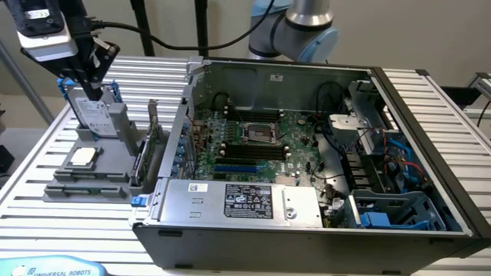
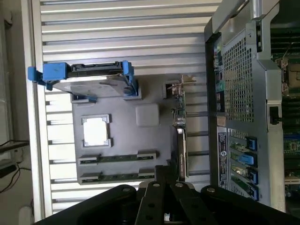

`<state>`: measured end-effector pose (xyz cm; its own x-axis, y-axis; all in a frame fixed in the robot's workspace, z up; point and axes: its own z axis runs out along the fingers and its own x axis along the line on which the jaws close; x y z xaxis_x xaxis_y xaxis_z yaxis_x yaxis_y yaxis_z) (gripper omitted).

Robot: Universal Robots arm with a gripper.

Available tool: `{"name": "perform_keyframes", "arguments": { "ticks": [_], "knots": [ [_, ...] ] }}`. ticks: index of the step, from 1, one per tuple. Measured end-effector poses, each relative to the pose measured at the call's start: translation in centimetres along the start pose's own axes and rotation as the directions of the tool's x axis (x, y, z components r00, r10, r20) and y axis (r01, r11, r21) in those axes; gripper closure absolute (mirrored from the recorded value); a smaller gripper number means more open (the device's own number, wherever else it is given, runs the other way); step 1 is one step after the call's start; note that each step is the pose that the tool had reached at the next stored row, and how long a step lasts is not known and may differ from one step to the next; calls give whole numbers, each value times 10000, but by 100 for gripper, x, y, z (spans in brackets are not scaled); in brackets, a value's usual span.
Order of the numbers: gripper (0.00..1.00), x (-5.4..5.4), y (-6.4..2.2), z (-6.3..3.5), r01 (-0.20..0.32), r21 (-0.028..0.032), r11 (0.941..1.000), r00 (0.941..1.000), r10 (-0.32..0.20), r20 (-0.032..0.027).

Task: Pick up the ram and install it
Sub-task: 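Reach for the ram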

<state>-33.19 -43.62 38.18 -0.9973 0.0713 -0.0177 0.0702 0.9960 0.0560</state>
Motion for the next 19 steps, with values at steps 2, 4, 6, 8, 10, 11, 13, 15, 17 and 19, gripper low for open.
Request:
{"name": "perform_keyframes", "arguments": {
  "ticks": [2,4,6,8,10,11,13,15,17,19],
  "knots": [
    [89,90,-19,6,0,4,10000,10000,0,0],
    [89,182,-38,12,1,9,10000,10000,-1,1],
    [89,272,-56,19,1,15,10000,10000,-1,2],
    [89,361,-74,25,1,22,10000,10000,-1,0],
    [89,441,-92,32,0,28,10000,10000,0,0],
    [89,479,-101,37,0,31,10000,10000,0,-1],
    [89,547,-120,45,0,36,10000,10000,0,-8],
    [89,602,-138,53,0,41,10000,10000,0,-21],
    [89,637,-159,60,-1,48,10000,10000,1,-50],
    [89,653,-184,66,-2,52,10000,10000,3,-92]
  ]
}}
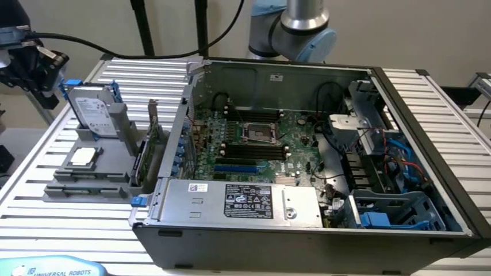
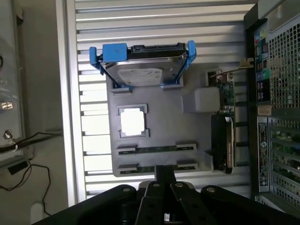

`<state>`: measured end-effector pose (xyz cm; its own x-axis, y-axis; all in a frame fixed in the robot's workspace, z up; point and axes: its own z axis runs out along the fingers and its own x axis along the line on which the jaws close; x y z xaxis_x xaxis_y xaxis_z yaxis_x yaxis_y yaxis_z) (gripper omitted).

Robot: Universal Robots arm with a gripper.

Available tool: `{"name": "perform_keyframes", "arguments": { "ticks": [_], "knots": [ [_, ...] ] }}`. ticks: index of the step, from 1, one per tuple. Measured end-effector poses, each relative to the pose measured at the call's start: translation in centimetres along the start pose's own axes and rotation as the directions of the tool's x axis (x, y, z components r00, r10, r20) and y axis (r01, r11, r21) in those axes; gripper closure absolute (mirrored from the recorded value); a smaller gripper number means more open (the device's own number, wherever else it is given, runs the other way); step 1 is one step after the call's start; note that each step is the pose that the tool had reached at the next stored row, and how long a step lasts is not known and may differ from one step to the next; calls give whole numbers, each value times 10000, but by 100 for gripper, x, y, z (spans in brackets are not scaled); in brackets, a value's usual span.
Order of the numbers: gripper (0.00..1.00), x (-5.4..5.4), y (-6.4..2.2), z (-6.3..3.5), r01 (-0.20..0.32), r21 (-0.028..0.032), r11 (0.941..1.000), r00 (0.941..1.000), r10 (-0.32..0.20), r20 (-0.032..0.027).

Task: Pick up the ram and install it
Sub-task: 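Reach for the ram, then pick up the ram and move it above insertion slot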

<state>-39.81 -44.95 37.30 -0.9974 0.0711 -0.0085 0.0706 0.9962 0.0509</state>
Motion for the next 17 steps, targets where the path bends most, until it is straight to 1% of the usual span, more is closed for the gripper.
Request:
{"name": "perform_keyframes", "arguments": {
  "ticks": [2,4,6,8,17],
  "knots": [
    [89,6,-36,6,1,2,10000,10000,-1,-33],
    [89,4,-97,8,3,4,10000,10000,-3,-58],
    [89,1,-164,10,2,5,10000,10000,-2,-72],
    [89,-2,-210,10,4,5,10000,10000,-4,-73],
    [89,-3,-217,10,6,5,10000,10000,-5,-72]
  ]
}}
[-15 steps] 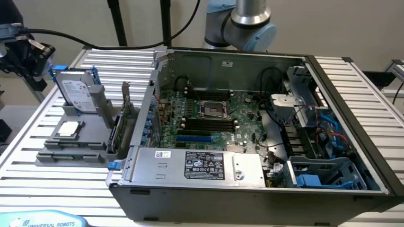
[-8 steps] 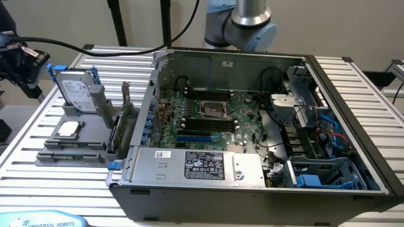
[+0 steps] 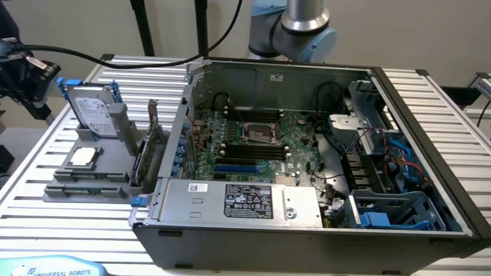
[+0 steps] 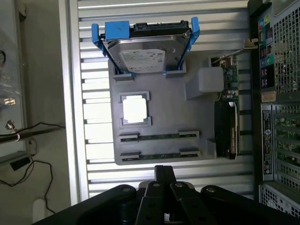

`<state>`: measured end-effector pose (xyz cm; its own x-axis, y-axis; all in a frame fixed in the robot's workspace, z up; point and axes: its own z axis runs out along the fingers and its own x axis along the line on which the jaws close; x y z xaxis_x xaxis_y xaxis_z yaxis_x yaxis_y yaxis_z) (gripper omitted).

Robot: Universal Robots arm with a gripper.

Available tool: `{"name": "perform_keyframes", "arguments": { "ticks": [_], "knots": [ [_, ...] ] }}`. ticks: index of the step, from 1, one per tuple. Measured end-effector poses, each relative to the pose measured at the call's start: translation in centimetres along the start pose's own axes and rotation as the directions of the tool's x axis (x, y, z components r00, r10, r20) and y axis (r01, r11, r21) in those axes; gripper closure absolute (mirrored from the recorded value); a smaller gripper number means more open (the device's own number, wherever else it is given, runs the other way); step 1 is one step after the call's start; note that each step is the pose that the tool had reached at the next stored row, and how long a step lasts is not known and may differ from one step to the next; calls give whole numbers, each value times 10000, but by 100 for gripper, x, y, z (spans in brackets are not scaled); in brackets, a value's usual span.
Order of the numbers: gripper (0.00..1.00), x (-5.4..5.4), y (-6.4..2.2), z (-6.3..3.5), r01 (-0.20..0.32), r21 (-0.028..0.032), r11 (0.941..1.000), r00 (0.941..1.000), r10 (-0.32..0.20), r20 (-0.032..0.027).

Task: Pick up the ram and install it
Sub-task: 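Pick up the ram and move it above insertion slot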

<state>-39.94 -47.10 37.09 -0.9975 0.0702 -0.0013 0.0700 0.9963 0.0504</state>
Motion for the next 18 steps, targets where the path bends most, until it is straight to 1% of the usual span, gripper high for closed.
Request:
{"name": "perform_keyframes", "arguments": {
  "ticks": [7,9,11,13,16,18],
  "knots": [
    [89,0,0,0,0,0,10000,10000,0,0],
    [89,-1,-1,0,76,19,10000,10000,-76,-7],
    [89,0,0,3,387,19,9992,9992,-387,-23],
    [89,0,0,6,745,18,9972,9972,-745,-41],
    [89,0,0,12,1288,15,9917,9916,-1287,-76],
    [89,-1,-1,17,1653,12,9862,9862,-1653,-98]
  ]
}}
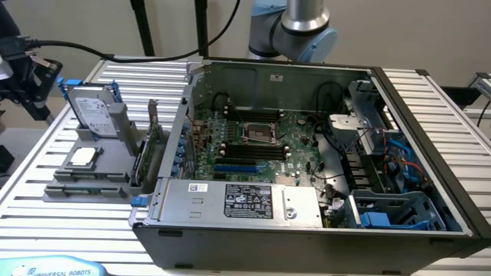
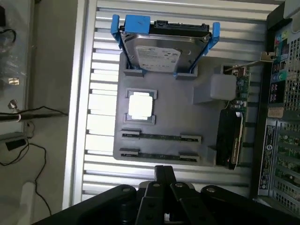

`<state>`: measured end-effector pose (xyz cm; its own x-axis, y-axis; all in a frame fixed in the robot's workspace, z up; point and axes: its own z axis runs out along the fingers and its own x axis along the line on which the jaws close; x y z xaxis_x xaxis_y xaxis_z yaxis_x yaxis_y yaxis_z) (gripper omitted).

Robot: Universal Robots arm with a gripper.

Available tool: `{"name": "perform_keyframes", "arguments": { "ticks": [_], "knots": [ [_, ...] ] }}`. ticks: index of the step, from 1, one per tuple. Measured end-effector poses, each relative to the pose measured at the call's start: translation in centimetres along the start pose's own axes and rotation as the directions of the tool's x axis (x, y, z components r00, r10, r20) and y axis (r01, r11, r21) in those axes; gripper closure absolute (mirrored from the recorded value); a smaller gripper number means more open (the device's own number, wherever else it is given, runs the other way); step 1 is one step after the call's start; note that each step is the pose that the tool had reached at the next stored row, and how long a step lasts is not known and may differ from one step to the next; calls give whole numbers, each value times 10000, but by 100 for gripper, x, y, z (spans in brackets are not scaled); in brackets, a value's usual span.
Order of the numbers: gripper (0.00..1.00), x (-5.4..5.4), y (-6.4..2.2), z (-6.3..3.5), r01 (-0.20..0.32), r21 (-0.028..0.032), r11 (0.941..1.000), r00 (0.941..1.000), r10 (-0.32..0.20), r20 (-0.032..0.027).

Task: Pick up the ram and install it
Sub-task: 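Pick up the ram and move it above insertion slot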

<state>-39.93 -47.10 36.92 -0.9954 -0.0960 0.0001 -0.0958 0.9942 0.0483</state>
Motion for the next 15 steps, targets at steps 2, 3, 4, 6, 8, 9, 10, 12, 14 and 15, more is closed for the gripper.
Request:
{"name": "perform_keyframes", "arguments": {
  "ticks": [2,3,4,6,8,9,10,12,14,15],
  "knots": [
    [89,0,0,5,358,-2,9994,9994,-358,-22],
    [89,0,0,8,544,-3,9985,9985,-544,-34],
    [89,0,0,10,722,-4,9974,9974,-722,-50],
    [89,1,-1,16,1079,-10,9942,9941,-1079,-84],
    [89,0,-1,22,1452,-17,9894,9893,-1452,-124],
    [89,0,-1,25,1622,-21,9868,9867,-1622,-144],
    [89,0,-1,28,1805,-26,9836,9834,-1805,-166],
    [89,0,-2,34,2150,-37,9766,9764,-2150,-210],
    [89,0,-2,42,2503,-53,9682,9678,-2503,-260],
    [89,0,-2,46,2681,-62,9634,9629,-2681,-289]
  ]
}}
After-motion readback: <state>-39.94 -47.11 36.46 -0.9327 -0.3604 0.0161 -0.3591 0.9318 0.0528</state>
